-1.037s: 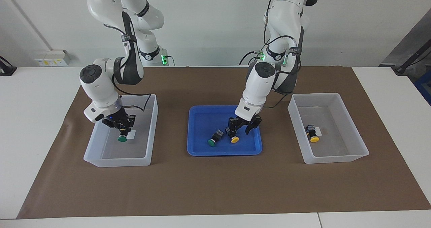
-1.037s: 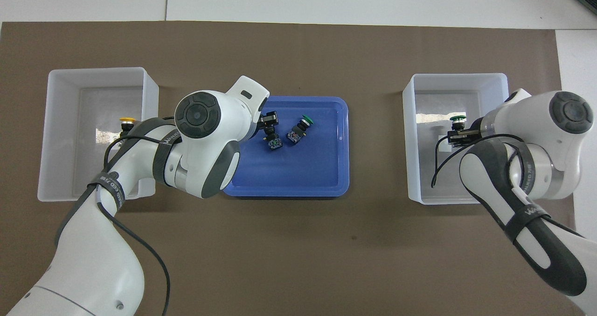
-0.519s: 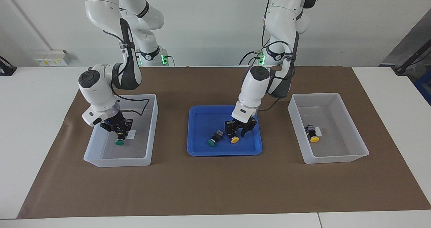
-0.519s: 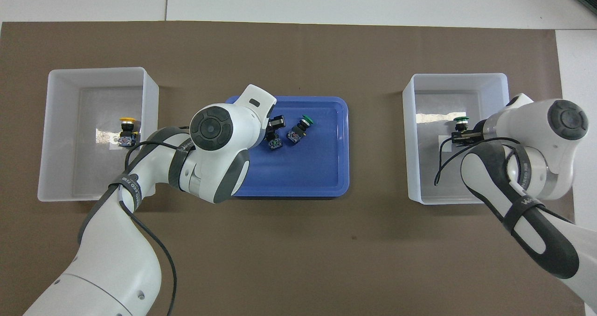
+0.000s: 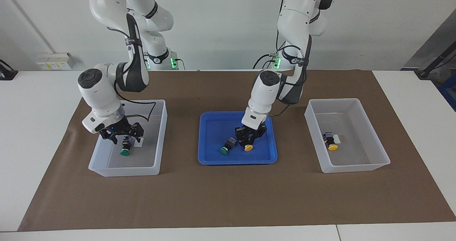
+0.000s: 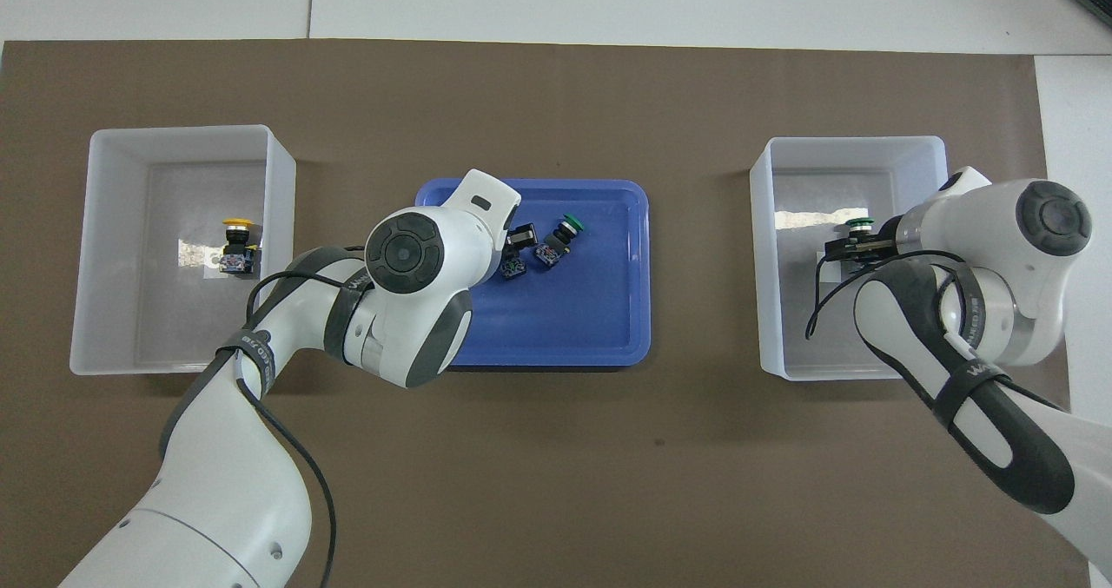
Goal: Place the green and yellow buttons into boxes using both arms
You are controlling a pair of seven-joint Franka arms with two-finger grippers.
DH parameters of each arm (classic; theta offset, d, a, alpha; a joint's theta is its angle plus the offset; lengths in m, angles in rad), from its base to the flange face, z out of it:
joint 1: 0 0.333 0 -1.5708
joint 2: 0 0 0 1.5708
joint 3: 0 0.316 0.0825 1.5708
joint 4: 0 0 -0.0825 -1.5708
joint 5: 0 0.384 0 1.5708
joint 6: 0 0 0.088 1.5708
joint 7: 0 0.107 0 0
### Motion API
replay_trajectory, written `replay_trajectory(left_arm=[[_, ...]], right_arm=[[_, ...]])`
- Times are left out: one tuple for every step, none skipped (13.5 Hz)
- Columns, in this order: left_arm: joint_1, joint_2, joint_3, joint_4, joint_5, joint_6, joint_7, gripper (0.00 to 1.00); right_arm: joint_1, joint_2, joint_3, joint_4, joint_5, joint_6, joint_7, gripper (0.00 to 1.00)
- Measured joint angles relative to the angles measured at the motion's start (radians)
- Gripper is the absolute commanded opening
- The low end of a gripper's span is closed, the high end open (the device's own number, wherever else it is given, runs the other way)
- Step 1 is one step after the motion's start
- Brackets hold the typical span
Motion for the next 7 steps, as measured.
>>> replay_trajectory(left_arm=[[0.0, 0.0, 0.003, 0.001, 0.0, -0.001, -0.001, 0.0], [0.0, 0.0, 0.009, 0.004, 0.0, -0.005, -0.001, 0.0], [0.001, 0.0, 0.018, 0.013, 0.0, -0.018, -0.001, 0.0], [0.007, -0.001, 0.028, 0.032, 0.0, -0.045, -0.002, 0.0], [0.027, -0.003, 0.035, 0.061, 0.0, -0.089, -0.002, 0.0], [0.059, -0.01, 0.04, 0.091, 0.0, -0.143, 0.007, 0.0], [0.1, -0.026, 0.042, 0.121, 0.0, -0.208, 0.041, 0.0]], right_arm=[[0.027, -0.012, 0.001, 0.008, 0.0, -0.013, 0.057, 1.0], [0.055, -0.017, 0.001, 0.009, 0.0, -0.014, 0.123, 1.0], [0.085, -0.016, 0.002, 0.009, 0.0, -0.013, 0.191, 1.0], [0.116, -0.014, 0.002, 0.008, 0.001, -0.009, 0.256, 1.0], [0.15, -0.01, 0.003, 0.007, 0.001, 0.001, 0.326, 1.0], [0.183, -0.004, 0.004, 0.004, 0.001, 0.021, 0.396, 1.0], [0.215, 0.005, 0.004, 0.002, 0.001, 0.044, 0.464, 1.0]])
